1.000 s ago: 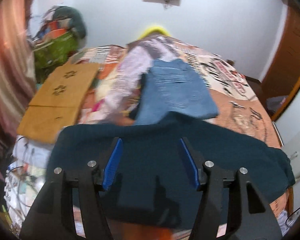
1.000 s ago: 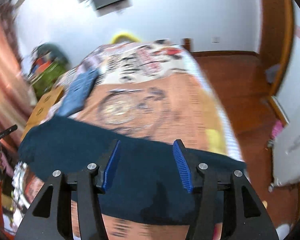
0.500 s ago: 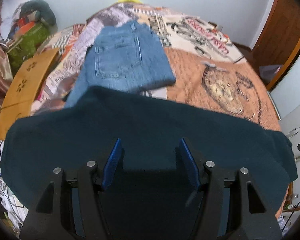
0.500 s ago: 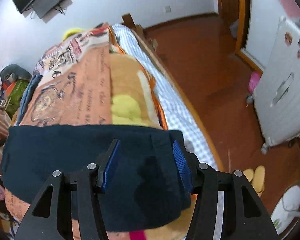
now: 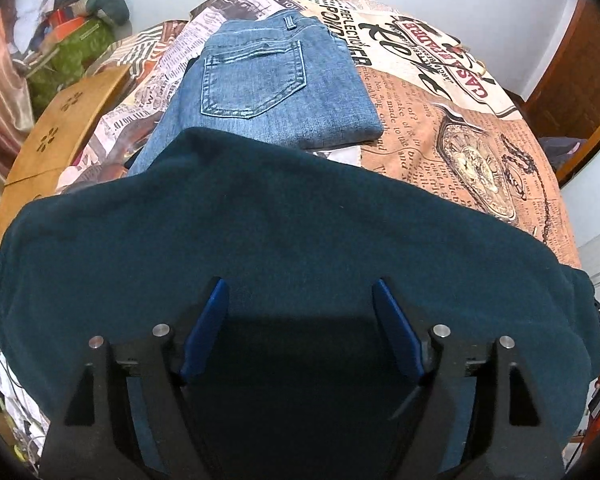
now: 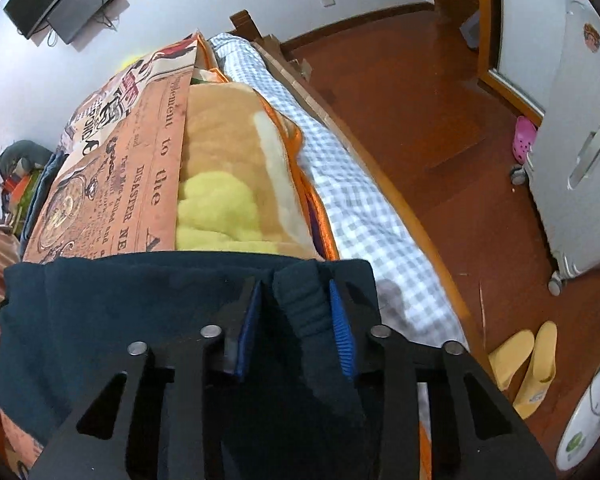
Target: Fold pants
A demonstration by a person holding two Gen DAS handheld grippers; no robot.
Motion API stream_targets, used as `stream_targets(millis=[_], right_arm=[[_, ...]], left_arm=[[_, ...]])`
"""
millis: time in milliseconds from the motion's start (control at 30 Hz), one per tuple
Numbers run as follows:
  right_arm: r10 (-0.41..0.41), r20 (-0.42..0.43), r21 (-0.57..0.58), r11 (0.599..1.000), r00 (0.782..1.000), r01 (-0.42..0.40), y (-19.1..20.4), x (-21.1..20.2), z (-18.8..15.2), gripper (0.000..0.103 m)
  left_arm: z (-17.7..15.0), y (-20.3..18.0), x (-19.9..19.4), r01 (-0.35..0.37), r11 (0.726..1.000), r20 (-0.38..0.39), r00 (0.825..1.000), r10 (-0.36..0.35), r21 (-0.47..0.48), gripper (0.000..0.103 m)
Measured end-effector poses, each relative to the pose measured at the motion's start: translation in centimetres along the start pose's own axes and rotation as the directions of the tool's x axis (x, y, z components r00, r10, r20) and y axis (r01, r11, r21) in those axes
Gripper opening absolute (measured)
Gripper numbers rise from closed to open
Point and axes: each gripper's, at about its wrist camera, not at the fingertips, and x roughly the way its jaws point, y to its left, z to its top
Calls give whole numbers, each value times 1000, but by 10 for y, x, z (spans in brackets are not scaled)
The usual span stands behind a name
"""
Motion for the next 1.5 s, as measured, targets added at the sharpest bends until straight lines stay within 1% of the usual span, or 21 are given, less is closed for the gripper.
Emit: stream_targets(millis=[67,167,200,267,333,400,467,500,567,633,733,867,1000,1067,1133,1167,1267,1500], right_arm=[[-24,17,-34,999,1000,25,5,1,-1,26],[-77,83,-79,993,994,84,11,-9,-2,21],[-90,128,-77,992,988,101,11,-17,-1,20],[-93,162,-48,994,982,102,5,-24,3,19],[-95,158,-25,995,983,100,0,-19,5,19],[-99,106,-16,995,989,102,-3,-1,6,20],[-107,54,-13,994,993,107,-2,14,7,25],[-108,36,-7,994,994,108,-1,16,9,28],[-103,12,8,995,995,103,1,10,13,30],[-98,9,4,995,995,97,2,-2,15,30],[-96,30,-28,995,995,97,11,-30,13,31],[-86,89,-60,994,992,91,22,-75,7,31],[-106,164,-98,988,981,124,30,-126,-4,31],[-125,186,-112,983,975,147,31,-142,-9,34],[-145,205,-124,977,968,173,34,-156,-15,43],[-155,217,-131,974,964,186,35,-163,-22,44],[-166,208,-135,971,964,196,39,-161,-35,44],[-126,104,-68,989,987,134,34,-116,-67,44]], left_arm=[[1,-1,1,-5,1000,1,1000,5,3,76],[1,0,1,-3,1000,0,1000,3,-2,77],[1,1,2,-1,1000,-1,1000,1,-3,77],[1,1,2,-1,1000,0,1000,1,-1,77],[1,1,3,-3,1000,-1,1000,3,4,78],[2,1,3,-1,1000,-6,1000,1,7,78],[2,1,0,-6,1000,-12,1000,6,12,78],[1,1,-4,-10,1000,-13,1000,10,18,78],[-1,1,-13,-9,999,-2,1000,9,31,78],[-6,1,-25,-10,999,22,1000,9,48,78],[-14,1,-45,-19,997,63,998,15,73,78],[-27,2,-71,-8,995,116,993,-4,103,78],[-41,3,-96,-6,989,171,985,-20,150,78],[-49,7,-104,7,986,184,982,-38,165,78],[-57,11,-107,19,984,186,981,-52,176,78],[-61,14,-107,24,983,181,982,-57,180,78],[-76,23,-102,35,982,150,987,-63,184,78],[-111,37,-94,47,981,93,993,-66,187,78]])
